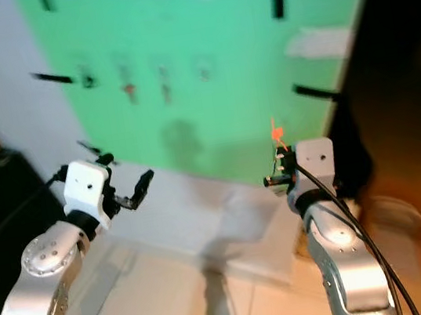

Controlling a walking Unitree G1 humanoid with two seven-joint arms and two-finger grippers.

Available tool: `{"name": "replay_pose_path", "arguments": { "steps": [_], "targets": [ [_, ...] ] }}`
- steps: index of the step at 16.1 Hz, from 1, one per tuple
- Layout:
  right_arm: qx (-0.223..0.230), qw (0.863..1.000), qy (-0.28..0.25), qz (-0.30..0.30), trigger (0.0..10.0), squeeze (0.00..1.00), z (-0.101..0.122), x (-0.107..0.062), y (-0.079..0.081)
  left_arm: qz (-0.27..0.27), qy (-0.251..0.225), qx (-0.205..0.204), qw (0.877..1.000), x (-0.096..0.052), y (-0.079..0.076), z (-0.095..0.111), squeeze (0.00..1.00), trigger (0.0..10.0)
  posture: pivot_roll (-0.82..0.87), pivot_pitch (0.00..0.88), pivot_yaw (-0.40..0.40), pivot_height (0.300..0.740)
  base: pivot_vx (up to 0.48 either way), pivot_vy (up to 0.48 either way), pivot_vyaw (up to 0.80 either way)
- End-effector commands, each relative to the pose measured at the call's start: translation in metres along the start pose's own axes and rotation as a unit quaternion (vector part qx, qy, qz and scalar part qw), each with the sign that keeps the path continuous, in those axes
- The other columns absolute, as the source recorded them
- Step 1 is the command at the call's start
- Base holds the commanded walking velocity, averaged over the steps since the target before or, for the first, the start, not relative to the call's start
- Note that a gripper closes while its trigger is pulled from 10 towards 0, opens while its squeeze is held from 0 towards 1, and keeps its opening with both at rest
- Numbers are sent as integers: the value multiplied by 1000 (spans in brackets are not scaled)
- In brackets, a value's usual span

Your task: Hang keys on a hook

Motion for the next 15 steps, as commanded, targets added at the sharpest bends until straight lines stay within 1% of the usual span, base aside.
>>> {"name": "replay_pose_path", "arguments": {
  "steps": [1,5,6,7,9,10,13,15],
  "targets": [
    [4,1000,-10,10,10000,0,4,-1,4,-4,0,2,1000,0,0,1,0,10000,-57,0,13,740,326,0,0],
    [12,1000,-16,23,10000,0,6,-1,7,-9,0,3,1000,-1,0,1,0,10000,-57,0,19,740,329,0,0],
    [8,998,-24,59,10000,0,10,-4,14,-11,1,5,1000,-2,0,1,0,10000,-57,0,20,740,292,0,0],
    [1,996,-24,82,10000,0,10,-5,17,-14,-2,6,1000,-2,0,1,0,10000,-56,0,20,740,0,0,0],
    [5,993,-25,111,10000,0,12,-7,21,-17,-3,7,1000,-3,0,2,0,10000,-53,0,19,740,0,0,0],
    [4,993,-30,117,10000,0,15,-7,21,-19,-1,10,1000,-4,1,1,0,10000,-51,0,16,740,0,0,0],
    [12,991,-40,127,10000,0,24,-4,22,-48,-1,14,999,-6,0,1,0,10000,-49,0,12,740,0,0,0],
    [11,987,-44,156,10000,0,29,-1,30,-77,-4,19,997,-5,-1,1,0,10000,-52,0,11,740,0,0,0]
  ]
}}
Point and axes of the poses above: a point about 5 cm out from each wrist's last joint towards the gripper, its own x axis pointing out of the wrist towards the gripper, its own z axis along the axis of the wrist's last joint, y = z × x, the point moved 2 cm from there along x, pointing out of the wrist towards the gripper, and after that the axes turned 10 degrees about x, right-handed, at the moved point
